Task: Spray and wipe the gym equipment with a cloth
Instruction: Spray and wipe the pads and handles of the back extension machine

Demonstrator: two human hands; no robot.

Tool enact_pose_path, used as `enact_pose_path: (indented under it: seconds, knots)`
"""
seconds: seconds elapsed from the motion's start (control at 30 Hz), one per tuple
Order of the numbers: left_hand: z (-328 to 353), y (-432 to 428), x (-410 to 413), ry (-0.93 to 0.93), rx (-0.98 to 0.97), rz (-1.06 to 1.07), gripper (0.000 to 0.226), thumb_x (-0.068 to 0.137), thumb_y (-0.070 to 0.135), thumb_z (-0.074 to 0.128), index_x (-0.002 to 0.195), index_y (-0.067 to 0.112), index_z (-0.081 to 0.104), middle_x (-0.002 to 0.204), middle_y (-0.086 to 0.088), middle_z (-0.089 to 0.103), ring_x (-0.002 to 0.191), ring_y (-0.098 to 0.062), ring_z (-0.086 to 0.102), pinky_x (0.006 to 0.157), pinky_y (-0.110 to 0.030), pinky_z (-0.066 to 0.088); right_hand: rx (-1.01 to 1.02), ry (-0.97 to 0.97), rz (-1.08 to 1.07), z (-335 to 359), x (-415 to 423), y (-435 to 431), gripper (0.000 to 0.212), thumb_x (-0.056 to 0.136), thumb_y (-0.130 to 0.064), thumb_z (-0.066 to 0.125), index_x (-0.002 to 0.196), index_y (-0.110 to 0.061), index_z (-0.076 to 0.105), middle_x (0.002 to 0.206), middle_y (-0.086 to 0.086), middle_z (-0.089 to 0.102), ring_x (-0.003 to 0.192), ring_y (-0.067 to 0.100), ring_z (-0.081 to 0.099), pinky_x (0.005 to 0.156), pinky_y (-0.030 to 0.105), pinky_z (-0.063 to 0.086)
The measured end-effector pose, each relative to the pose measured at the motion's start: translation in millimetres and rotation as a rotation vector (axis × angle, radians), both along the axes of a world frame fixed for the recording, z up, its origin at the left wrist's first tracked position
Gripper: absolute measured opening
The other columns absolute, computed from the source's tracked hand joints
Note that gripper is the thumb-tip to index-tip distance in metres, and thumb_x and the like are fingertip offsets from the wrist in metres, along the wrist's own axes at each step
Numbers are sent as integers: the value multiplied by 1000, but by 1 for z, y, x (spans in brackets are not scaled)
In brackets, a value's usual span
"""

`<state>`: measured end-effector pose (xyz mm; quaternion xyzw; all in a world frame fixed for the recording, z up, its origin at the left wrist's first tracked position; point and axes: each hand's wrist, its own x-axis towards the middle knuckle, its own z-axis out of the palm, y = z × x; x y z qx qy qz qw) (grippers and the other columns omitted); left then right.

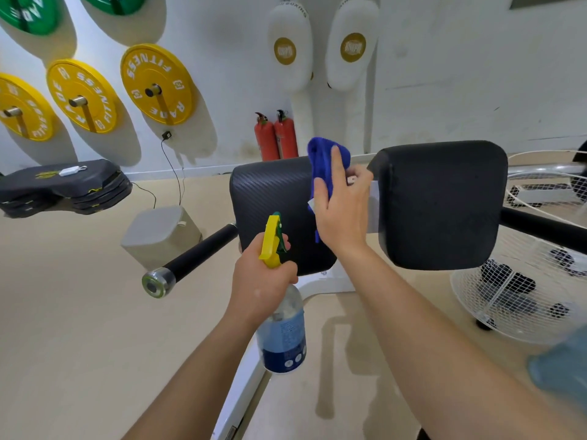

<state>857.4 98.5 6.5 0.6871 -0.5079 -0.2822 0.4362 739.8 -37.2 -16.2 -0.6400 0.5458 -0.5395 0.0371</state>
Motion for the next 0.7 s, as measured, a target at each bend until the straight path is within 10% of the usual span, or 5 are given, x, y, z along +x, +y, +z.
enact_pose_path:
  seconds: [0.33,0.7]
  knots:
    - [-17,-1,-9,39,21,7,43,71,-3,73,105,22,65,97,7,68,91,-14,63,83,-51,59,408,-118,144,-108,-13,85,47,103,-39,39,143,-15,38,110,1,47,81,8,51,64,18,45]
    - [-31,3,-11,-7,22,-49,37,74,-3,73,104,16,65,87,3,64,80,-17,58,68,-29,52,22,152,-8,-28,-11,25,64,100,-37,48,157,-23,24,116,12,46,93,8,39,74,20,43]
